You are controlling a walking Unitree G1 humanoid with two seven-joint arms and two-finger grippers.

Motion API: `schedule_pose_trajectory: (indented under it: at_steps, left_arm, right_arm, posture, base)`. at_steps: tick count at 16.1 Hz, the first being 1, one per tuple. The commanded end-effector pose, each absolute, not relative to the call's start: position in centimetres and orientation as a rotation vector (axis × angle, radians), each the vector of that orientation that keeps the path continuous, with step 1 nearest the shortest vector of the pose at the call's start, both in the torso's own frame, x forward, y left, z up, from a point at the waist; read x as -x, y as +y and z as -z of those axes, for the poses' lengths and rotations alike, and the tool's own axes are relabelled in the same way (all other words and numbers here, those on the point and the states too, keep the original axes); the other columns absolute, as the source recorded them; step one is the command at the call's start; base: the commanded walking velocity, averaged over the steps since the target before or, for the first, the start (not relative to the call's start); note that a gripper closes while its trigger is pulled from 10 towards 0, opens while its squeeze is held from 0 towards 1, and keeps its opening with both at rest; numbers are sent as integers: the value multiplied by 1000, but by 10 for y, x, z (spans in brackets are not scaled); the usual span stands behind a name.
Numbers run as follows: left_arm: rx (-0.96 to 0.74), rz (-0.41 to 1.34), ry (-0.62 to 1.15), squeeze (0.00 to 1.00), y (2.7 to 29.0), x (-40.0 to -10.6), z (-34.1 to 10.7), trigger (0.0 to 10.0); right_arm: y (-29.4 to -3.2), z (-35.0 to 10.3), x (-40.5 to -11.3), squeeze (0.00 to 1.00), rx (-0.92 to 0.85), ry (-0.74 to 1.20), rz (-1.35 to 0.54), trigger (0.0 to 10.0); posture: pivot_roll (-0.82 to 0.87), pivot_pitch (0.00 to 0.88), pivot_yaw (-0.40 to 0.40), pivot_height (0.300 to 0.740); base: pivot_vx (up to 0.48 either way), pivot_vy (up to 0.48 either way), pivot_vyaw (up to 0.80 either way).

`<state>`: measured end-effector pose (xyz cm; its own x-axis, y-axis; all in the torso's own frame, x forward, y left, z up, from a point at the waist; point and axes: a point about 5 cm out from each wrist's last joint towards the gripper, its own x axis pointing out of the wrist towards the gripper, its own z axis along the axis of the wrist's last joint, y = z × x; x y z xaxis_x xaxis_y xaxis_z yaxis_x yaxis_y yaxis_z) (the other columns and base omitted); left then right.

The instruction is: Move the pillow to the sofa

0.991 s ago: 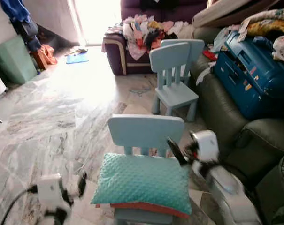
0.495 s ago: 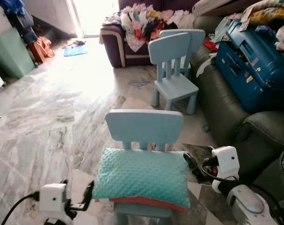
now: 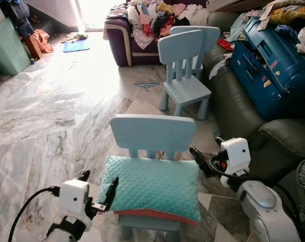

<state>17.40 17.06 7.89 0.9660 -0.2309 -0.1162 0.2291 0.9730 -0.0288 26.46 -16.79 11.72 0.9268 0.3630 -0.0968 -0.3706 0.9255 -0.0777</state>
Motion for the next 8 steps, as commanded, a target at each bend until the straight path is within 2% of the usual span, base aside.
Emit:
schedule_pose_trajectory:
  at_steps: [1, 4, 8]
  left_arm:
    - [5, 191, 127, 0, 177, -169, -77, 10000]
    - [-71, 243, 125, 0, 176, -168, -78, 10000]
    - [-79, 250, 135, 0, 184, -171, -79, 10000]
  right_arm:
    - [-165, -121, -268, 0, 91, 74, -378, 10000]
    - [-157, -126, -271, 0, 78, 62, -387, 10000]
    - [-157, -129, -271, 0, 56, 69, -394, 10000]
  posture:
    - [-130, 100, 17, 740]
    - [-122, 101, 11, 740]
    - [-125, 113, 19, 740]
  base:
    - [0, 0, 0]
    - [0, 0, 0]
    - [0, 0, 0]
